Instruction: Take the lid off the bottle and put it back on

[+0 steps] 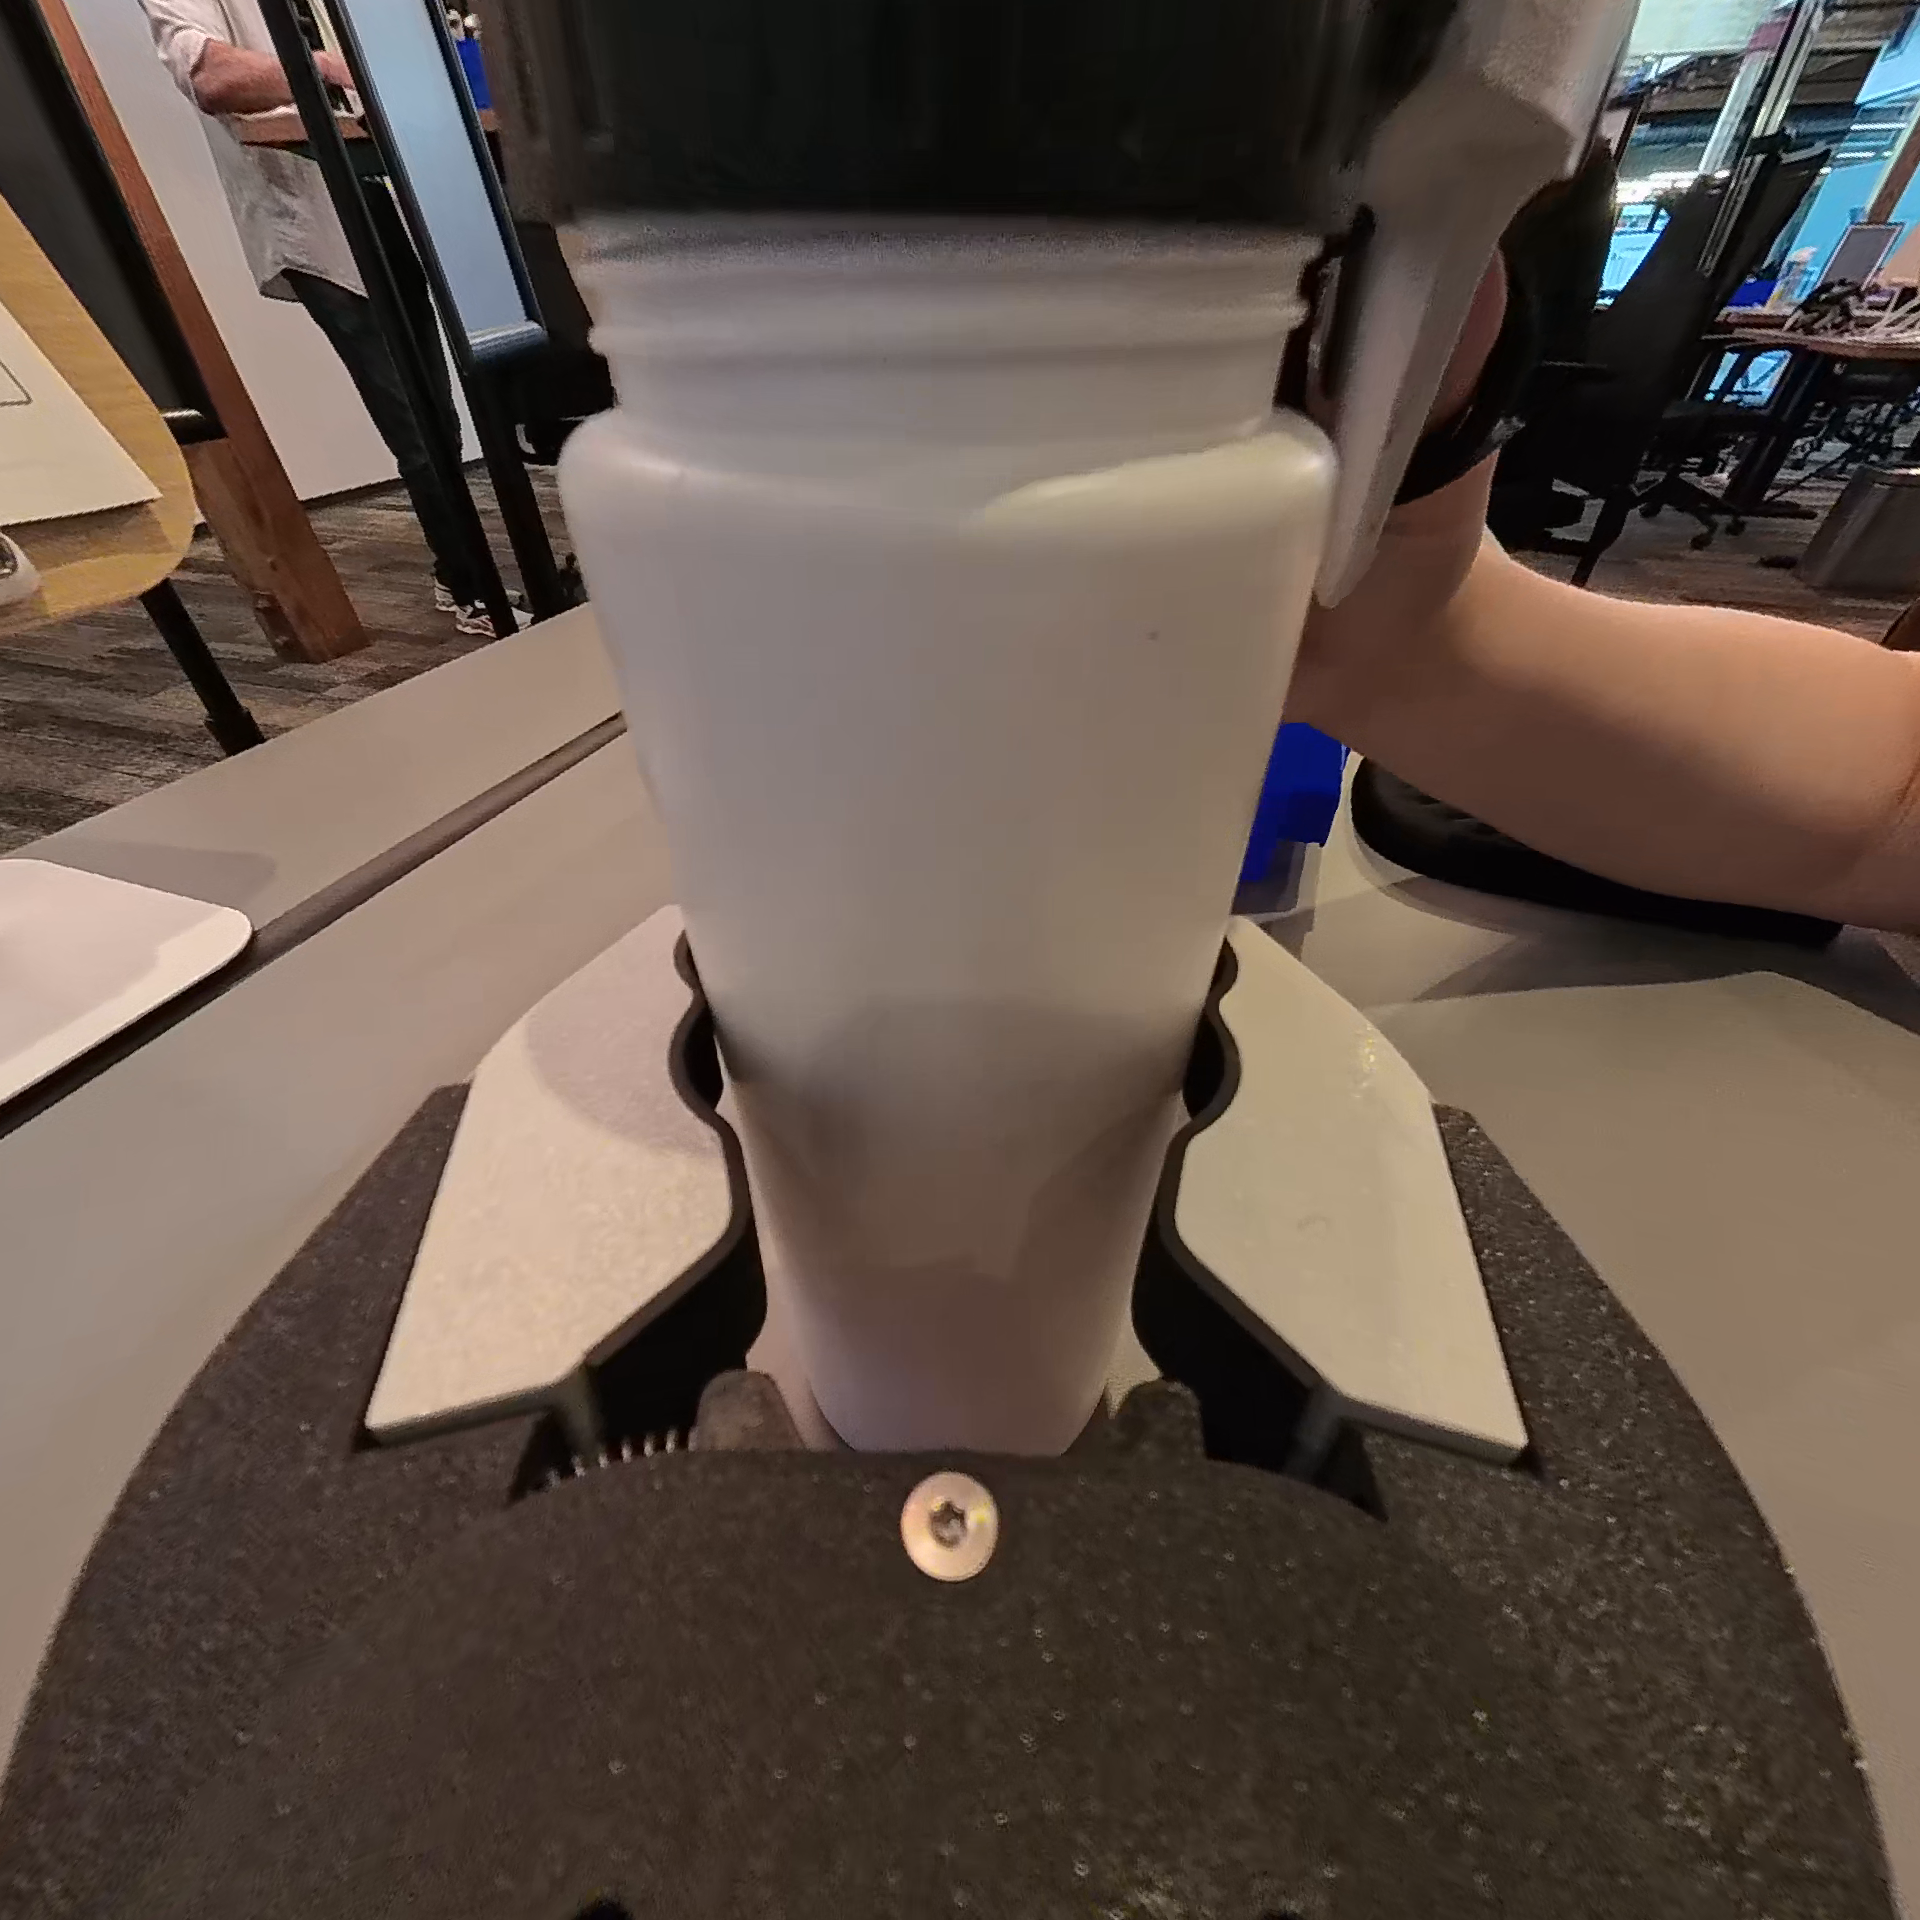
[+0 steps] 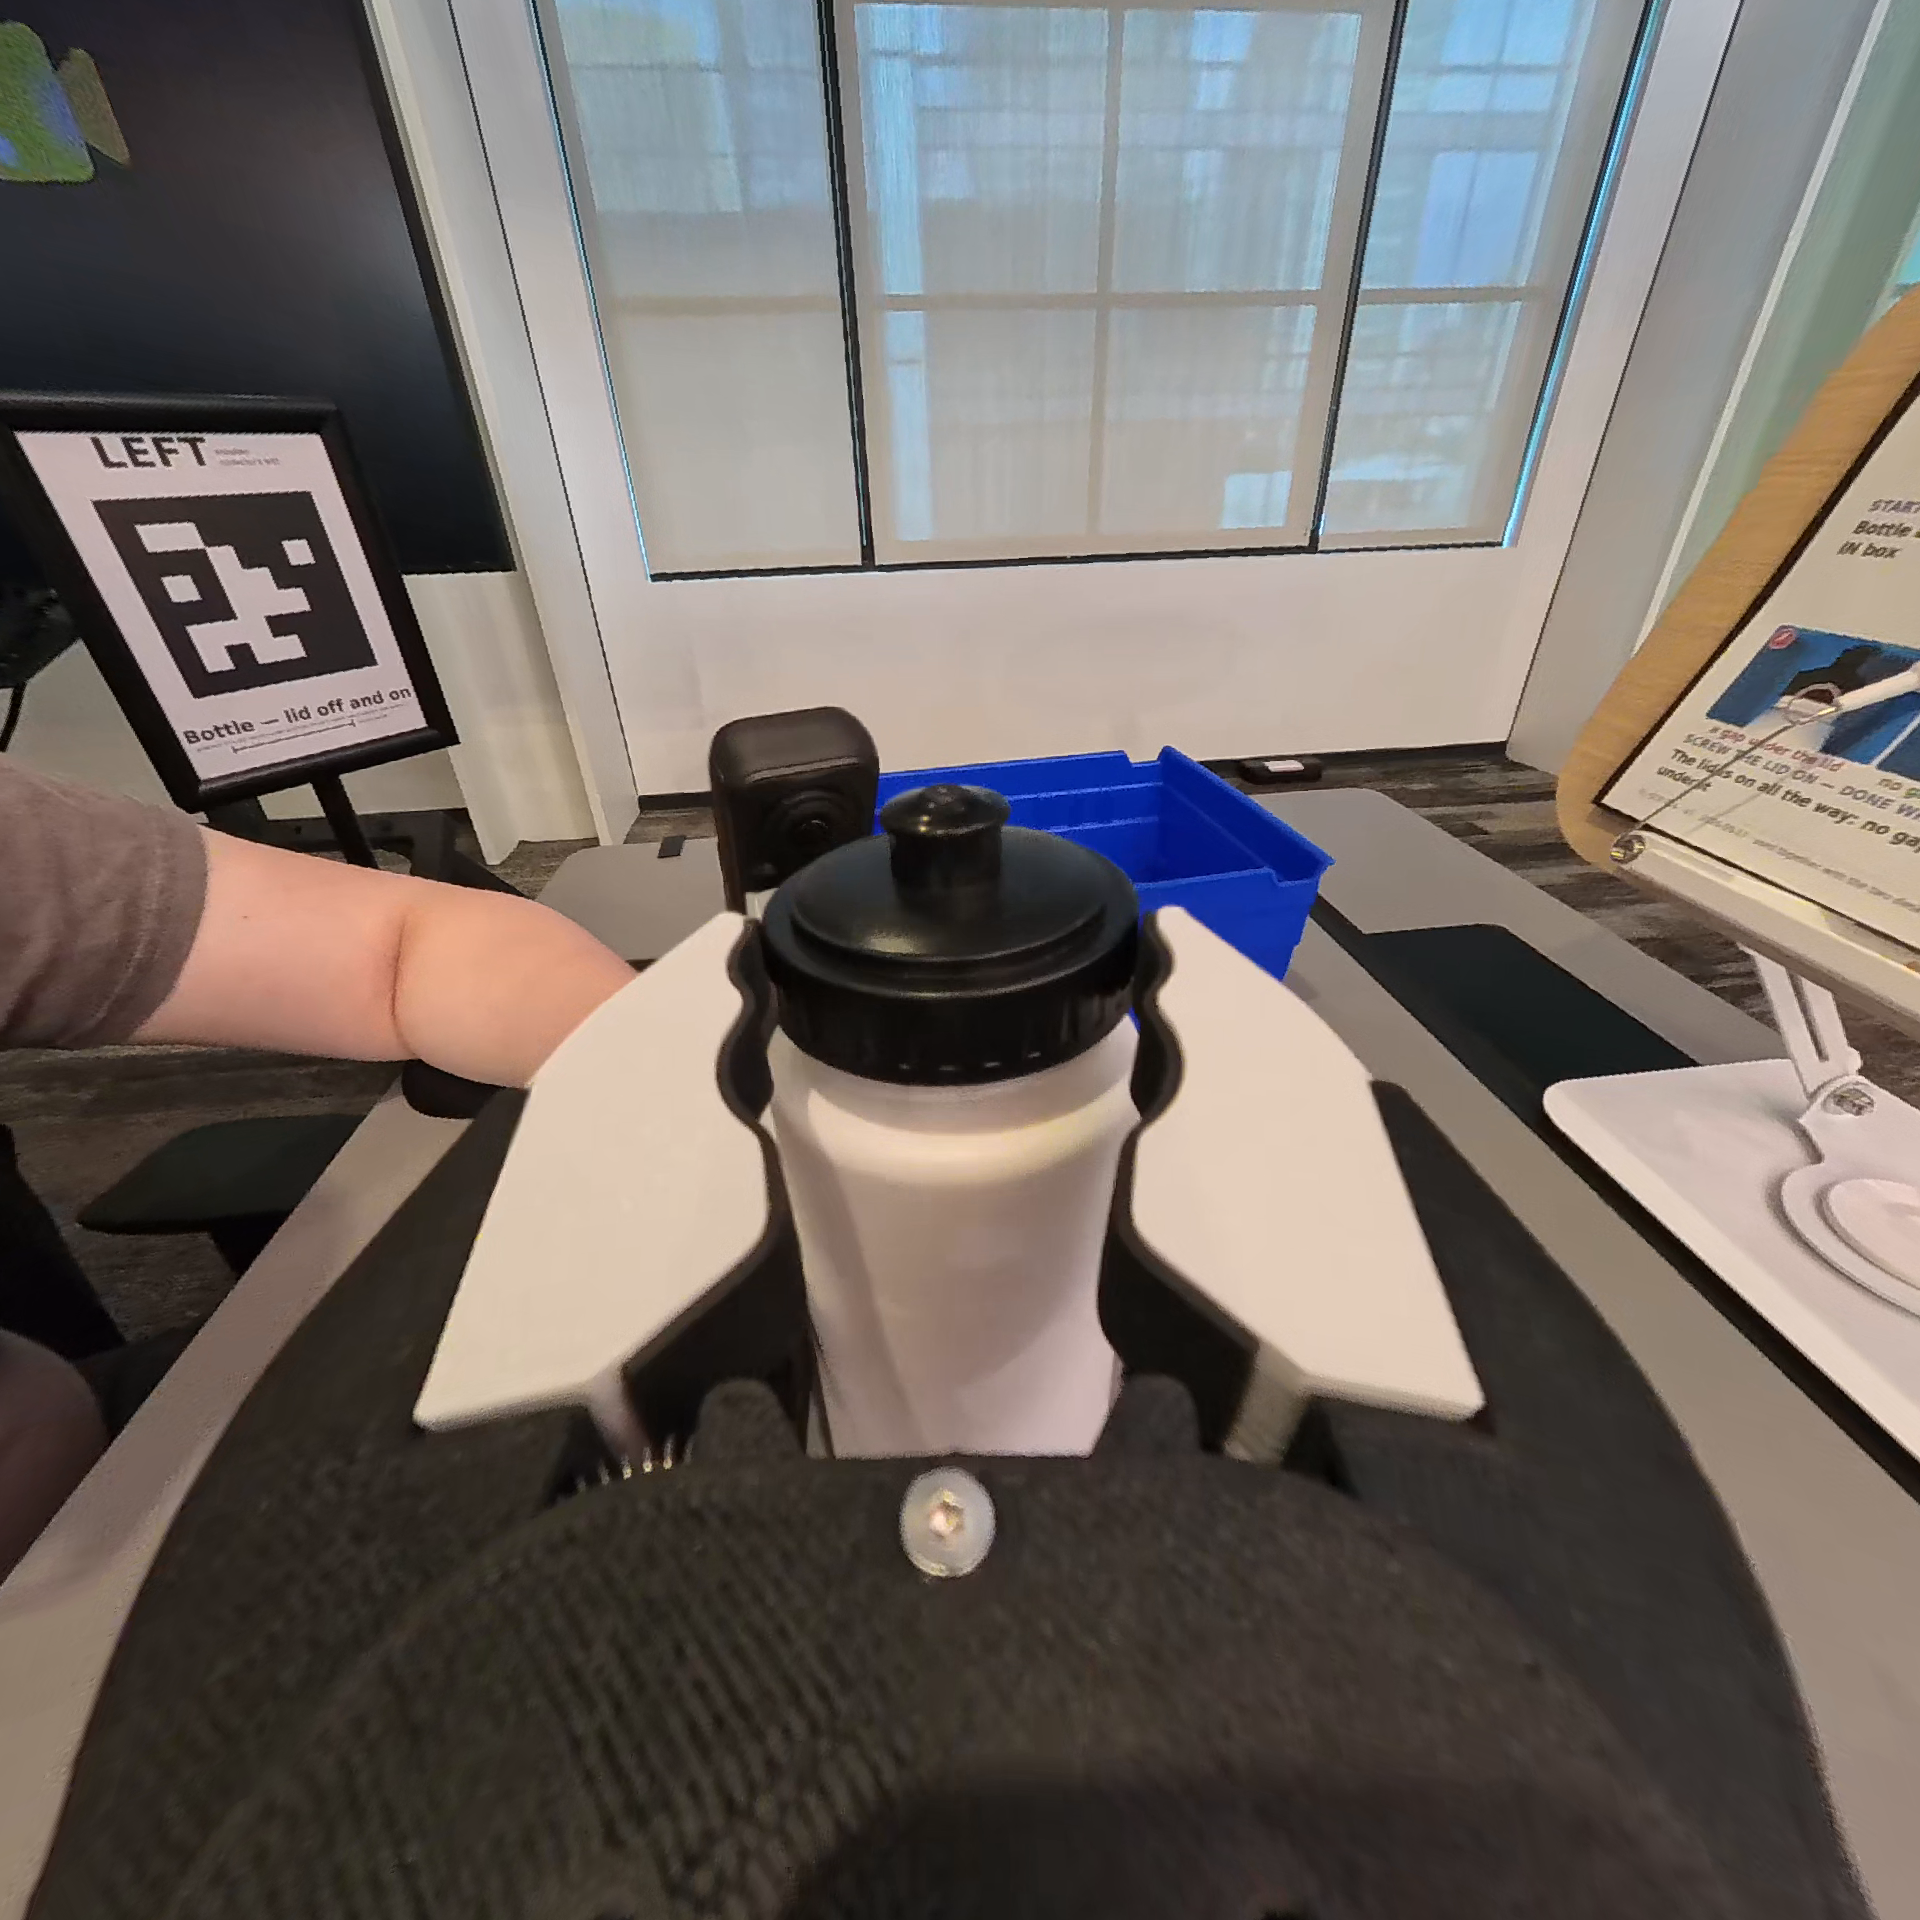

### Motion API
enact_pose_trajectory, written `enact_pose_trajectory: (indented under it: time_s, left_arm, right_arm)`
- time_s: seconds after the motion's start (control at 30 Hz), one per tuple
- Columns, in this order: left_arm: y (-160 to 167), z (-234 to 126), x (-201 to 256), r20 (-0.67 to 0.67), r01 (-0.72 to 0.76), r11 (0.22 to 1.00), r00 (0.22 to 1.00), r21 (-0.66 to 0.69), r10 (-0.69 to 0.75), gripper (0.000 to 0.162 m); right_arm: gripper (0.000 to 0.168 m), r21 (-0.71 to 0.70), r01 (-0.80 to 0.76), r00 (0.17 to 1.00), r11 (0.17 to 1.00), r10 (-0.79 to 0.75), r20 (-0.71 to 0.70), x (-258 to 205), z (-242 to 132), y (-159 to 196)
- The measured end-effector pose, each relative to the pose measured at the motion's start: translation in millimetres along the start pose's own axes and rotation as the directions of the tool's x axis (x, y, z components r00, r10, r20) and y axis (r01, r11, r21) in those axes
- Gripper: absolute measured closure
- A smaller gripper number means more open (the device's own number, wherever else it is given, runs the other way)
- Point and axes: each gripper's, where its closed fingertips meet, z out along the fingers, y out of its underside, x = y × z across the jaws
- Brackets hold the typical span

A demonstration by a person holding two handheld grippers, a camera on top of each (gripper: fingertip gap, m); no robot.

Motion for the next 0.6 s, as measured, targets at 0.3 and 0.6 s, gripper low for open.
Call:
enact_pose_trajectory:
  time_s: [0.3,0.6]
  left_arm:
    - [1.0,-0.3,-3.2,0.031,-0.01,1.0,0.999,-0.019,0.011,0.073]
    - [1.5,-0.9,-7.9,0.118,-0.025,0.999,0.993,-0.033,0.029,0.072]
  right_arm:
    - [0.099,-0.03,0.0,1.0,1.0,-0.001,-0.01,0.4,0.8,2.2]
    - [0.099,-0.052,0.009,0.999,0.999,-0.011,-0.044,2.6,1.9,2.6]
